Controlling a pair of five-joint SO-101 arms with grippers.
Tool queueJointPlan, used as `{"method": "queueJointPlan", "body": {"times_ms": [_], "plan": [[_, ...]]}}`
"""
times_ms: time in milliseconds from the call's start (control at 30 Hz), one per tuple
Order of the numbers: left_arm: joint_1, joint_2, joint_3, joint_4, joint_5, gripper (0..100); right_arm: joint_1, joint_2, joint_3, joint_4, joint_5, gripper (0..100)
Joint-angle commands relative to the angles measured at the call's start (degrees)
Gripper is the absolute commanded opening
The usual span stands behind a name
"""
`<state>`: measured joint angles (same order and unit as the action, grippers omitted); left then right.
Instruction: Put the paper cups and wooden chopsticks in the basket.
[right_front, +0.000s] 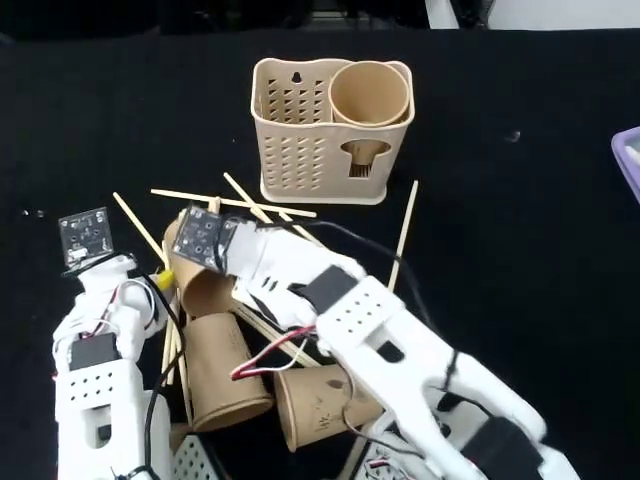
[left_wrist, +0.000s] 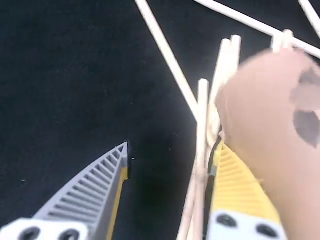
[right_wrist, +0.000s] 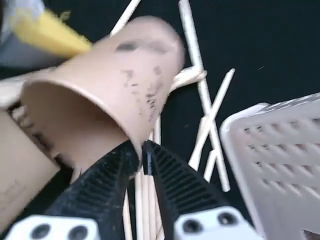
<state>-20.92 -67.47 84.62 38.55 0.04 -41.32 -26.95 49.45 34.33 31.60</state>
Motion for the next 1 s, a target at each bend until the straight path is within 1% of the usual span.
{"method": "queueJointPlan", "body": {"times_ms": [0, 200, 300, 433, 600, 700, 767, 867, 967], "plan": [[-1.10, -0.79, -0.40, 0.00, 0.26, 27, 0.88, -10.68, -0.57, 1.76, -2.81, 1.1], [-0.92, -0.79, -0.40, -0.09, 0.26, 27, 0.97, -27.12, 4.18, 6.86, -2.73, 1.1], [-0.84, -0.79, -0.40, -0.09, 0.26, 27, 3.87, -34.33, 4.44, 9.67, -2.64, 1.1], [-0.75, -0.79, -0.40, -0.09, 0.26, 26, 11.16, -40.75, 4.35, 14.33, -2.29, 1.1], [-0.75, -0.79, -0.40, -0.09, 0.26, 26, 23.47, -42.59, 2.68, 21.89, -2.81, 1.1], [-0.75, -0.79, -0.40, -0.09, 0.26, 26, 28.92, -41.89, -3.38, 29.19, -4.13, 1.1], [-0.75, -0.79, -0.40, -0.09, 0.26, 26, 30.68, -41.01, -9.54, 34.99, -5.98, 1.1], [-0.75, -0.79, -0.40, -0.09, 0.26, 26, 31.38, -38.20, -21.05, 42.99, -7.65, 1.1], [-0.75, -0.79, -0.31, -0.09, 0.26, 26, 31.38, -33.27, -32.57, 46.33, -10.20, 1.1]]}}
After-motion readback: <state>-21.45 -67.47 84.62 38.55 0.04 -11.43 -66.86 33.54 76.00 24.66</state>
